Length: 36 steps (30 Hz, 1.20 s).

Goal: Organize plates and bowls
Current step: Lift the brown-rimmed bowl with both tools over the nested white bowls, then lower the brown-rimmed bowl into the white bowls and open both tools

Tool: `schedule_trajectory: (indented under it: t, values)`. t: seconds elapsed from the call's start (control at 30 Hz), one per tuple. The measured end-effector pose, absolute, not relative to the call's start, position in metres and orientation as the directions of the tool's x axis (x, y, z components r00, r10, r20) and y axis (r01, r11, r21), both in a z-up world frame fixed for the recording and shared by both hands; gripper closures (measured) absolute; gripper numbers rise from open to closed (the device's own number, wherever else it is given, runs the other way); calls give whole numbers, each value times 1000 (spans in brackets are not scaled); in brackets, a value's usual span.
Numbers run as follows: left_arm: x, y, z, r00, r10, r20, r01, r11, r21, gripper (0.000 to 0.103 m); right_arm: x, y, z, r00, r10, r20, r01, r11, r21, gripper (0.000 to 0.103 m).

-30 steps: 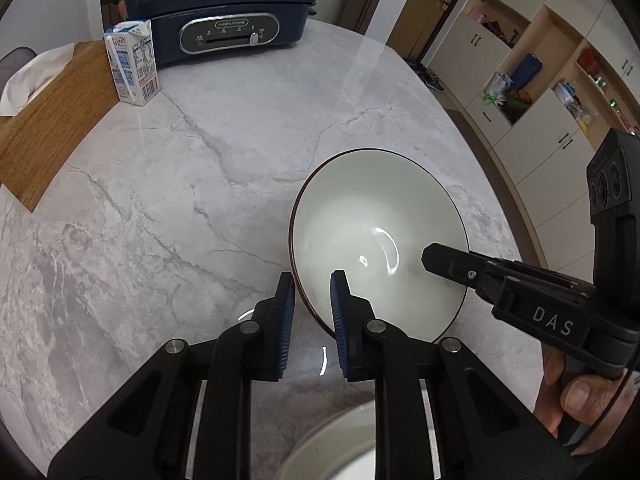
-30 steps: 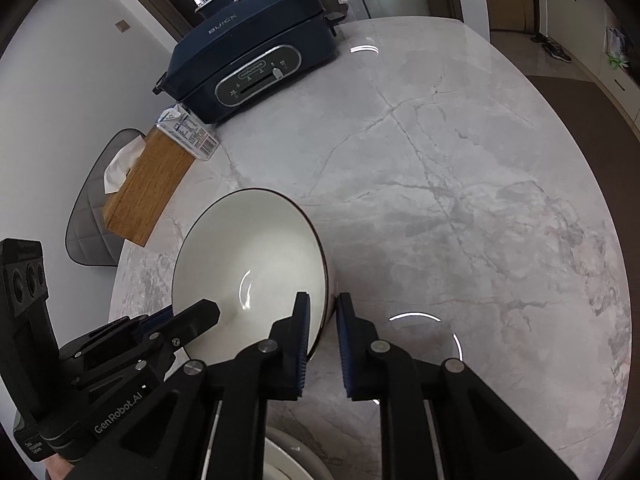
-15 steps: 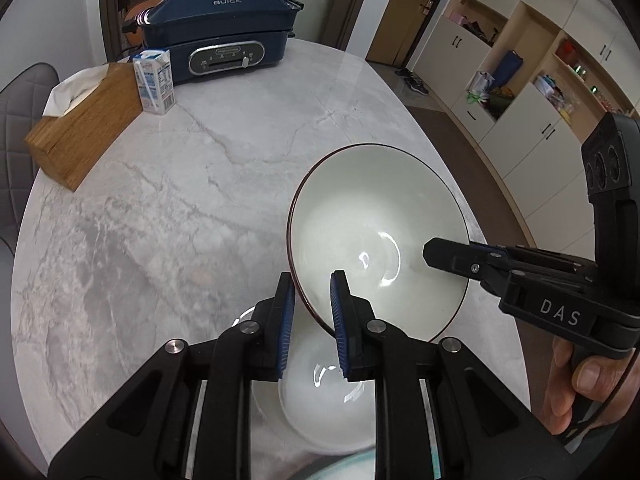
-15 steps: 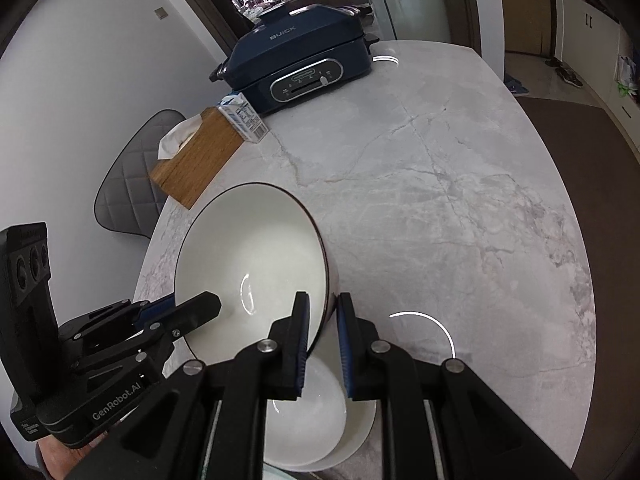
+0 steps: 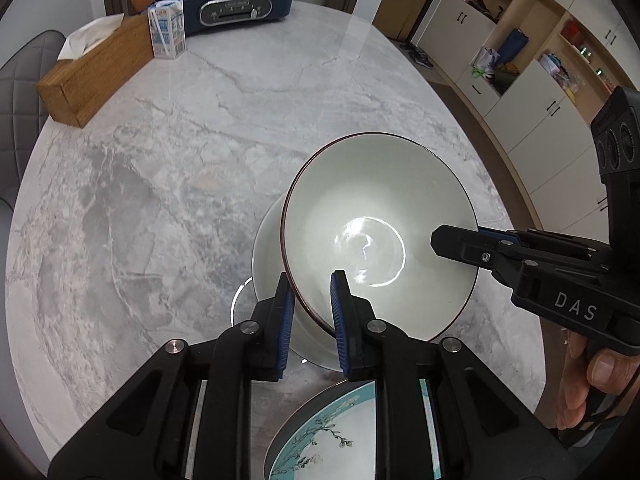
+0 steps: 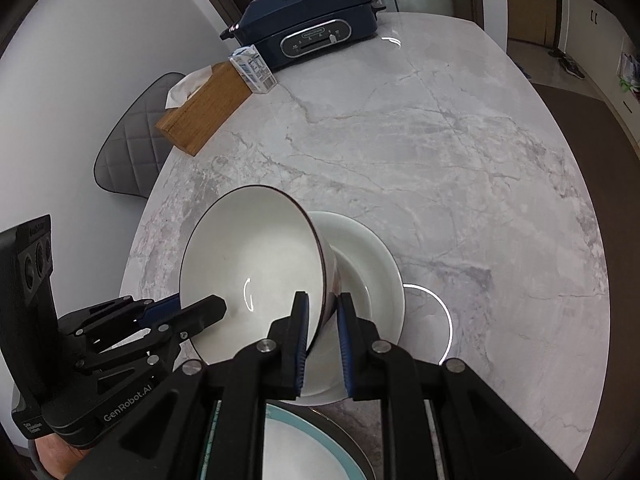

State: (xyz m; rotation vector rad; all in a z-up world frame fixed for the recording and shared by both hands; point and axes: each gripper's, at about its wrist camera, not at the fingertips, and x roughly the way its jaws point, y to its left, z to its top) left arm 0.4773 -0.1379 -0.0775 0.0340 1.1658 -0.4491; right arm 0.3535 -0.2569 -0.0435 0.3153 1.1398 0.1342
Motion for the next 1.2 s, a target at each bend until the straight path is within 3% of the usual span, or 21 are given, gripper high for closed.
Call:
schedule_trajectory:
  t: [0.33, 0.43, 0.57, 0.73, 0.87, 1.1, 1.2]
  values:
    - [480, -145, -92, 344, -293, -892, 369, 916, -159, 86, 353, -257, -69, 384, 255, -888, 69, 951, 303, 87]
    - [479, -144, -93, 364, -288, -886, 360, 920, -152, 81, 354, -254, -71, 379, 257, -889, 58, 952, 300, 85]
    - [477, -143, -93, 359, -330, -873, 351, 914, -201, 52, 353, -246, -69, 385, 251, -888, 31, 958, 284, 78]
    - [472, -139, -85, 389, -351, -852, 348, 912, -217, 51, 349, -246, -64, 393, 260, -882, 17, 957, 289, 68]
    - [466, -128, -68, 430, -374, -822, 342, 910, -235, 50, 343, -253, -61, 393, 274, -878, 32, 950, 310, 41]
    - [451, -86, -59, 467, -389, -794, 311, 913, -265, 49, 324, -280, -48, 461, 274, -844, 47, 942, 332, 41]
    - [451, -60, -66, 462, -408, -787, 277, 910, -309, 49, 319, -302, -59, 457, 332, -825, 83, 908, 411, 41]
